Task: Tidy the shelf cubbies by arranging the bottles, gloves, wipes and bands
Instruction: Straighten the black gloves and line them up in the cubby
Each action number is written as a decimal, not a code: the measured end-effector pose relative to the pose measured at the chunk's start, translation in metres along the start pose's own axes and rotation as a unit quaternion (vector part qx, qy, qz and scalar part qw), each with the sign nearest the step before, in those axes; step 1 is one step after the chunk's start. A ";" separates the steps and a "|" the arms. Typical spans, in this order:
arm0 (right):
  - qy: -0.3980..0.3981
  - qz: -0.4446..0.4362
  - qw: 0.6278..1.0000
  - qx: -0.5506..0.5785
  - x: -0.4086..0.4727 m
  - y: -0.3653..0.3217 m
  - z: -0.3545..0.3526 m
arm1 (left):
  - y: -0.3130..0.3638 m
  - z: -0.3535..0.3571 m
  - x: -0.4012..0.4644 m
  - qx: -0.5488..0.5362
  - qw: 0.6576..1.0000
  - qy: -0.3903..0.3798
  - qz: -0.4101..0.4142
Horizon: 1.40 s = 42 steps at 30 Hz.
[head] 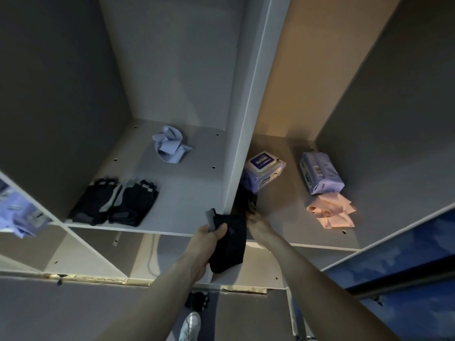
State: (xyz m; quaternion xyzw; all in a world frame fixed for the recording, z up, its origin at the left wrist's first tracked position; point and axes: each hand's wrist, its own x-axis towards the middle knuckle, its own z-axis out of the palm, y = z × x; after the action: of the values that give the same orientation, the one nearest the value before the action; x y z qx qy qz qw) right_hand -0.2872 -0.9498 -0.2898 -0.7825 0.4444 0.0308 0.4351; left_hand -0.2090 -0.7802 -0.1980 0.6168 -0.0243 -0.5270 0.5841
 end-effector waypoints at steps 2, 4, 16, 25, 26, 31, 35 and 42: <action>0.005 -0.008 0.993 0.119 -0.008 0.000 -0.005 | 0.001 -0.002 0.001 -0.009 1.000 0.002 -0.004; 0.023 0.000 0.963 0.268 -0.023 -0.002 -0.012 | 0.001 -0.002 0.002 -0.021 1.000 0.004 -0.010; -0.004 -0.162 0.875 0.457 -0.151 0.003 -0.036 | 0.000 0.020 -0.012 -0.025 0.999 0.014 0.015; 0.079 -0.269 0.954 0.106 -0.198 -0.025 -0.019 | -0.001 0.028 -0.046 -0.077 0.992 -0.035 0.091; 0.116 -0.276 0.946 0.126 -0.202 -0.029 -0.018 | 0.000 0.026 -0.049 -0.082 0.992 -0.031 0.091; 0.268 -0.223 0.899 0.264 -0.209 -0.048 -0.021 | 0.003 0.017 -0.072 -0.108 0.988 -0.060 0.093; 0.211 -0.213 0.928 0.221 -0.203 -0.061 -0.017 | 0.006 0.013 -0.090 -0.083 0.988 -0.074 0.111; 0.292 -0.233 0.913 0.161 -0.209 -0.085 -0.002 | 0.016 0.001 -0.114 -0.067 0.982 -0.010 0.177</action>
State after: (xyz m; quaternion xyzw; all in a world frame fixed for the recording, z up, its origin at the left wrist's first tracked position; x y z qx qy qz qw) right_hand -0.3528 -0.7923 -0.1423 -0.7574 0.3554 -0.3736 0.4005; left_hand -0.2508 -0.7122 -0.1156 0.5569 -0.1040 -0.4221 0.7077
